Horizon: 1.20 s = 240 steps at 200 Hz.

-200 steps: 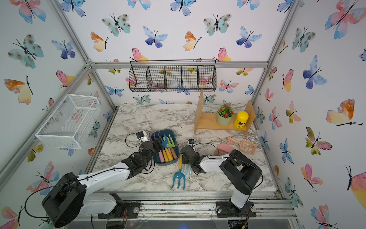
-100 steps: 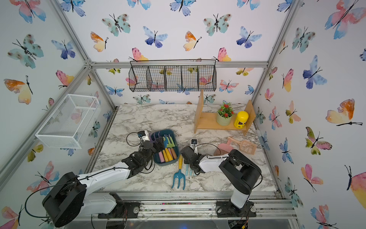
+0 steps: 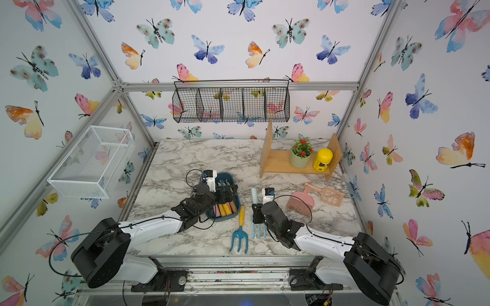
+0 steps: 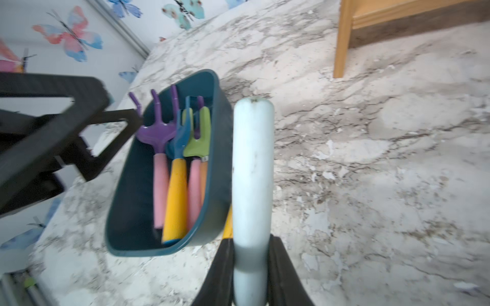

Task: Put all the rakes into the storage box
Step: Pick up the rake at the center of the board, then place the rake in the storage box.

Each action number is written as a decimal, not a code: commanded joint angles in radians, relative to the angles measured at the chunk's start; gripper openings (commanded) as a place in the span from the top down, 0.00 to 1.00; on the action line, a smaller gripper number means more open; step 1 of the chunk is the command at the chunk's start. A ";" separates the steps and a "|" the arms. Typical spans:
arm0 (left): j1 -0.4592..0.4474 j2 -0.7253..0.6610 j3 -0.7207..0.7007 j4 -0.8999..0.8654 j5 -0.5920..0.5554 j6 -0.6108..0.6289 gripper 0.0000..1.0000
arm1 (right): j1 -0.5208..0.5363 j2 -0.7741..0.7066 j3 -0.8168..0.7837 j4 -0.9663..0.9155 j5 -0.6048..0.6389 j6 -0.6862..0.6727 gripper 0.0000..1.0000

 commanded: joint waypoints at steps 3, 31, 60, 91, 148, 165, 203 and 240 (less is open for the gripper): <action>0.005 0.025 0.015 0.077 0.120 0.001 0.07 | 0.002 -0.004 -0.012 0.123 -0.152 -0.040 0.83; 0.005 0.057 0.027 0.091 0.158 -0.019 0.08 | 0.003 0.024 0.000 0.147 -0.186 -0.036 0.83; 0.004 0.099 0.034 0.130 0.220 -0.045 0.09 | 0.003 0.038 0.020 0.149 -0.191 -0.039 0.83; 0.004 0.134 0.036 0.182 0.279 -0.073 0.10 | 0.005 0.055 0.040 0.144 -0.188 -0.043 0.82; 0.004 0.199 0.045 0.241 0.344 -0.110 0.24 | 0.010 0.070 0.107 0.130 -0.195 -0.053 0.81; 0.004 0.210 0.043 0.260 0.359 -0.116 0.51 | 0.015 0.081 0.118 0.131 -0.200 -0.053 0.80; 0.010 0.232 0.050 0.284 0.400 -0.134 0.91 | 0.019 0.091 0.120 0.126 -0.189 -0.050 0.79; 0.065 0.232 0.025 0.359 0.444 -0.211 1.00 | 0.019 0.053 0.095 0.120 -0.155 -0.041 0.61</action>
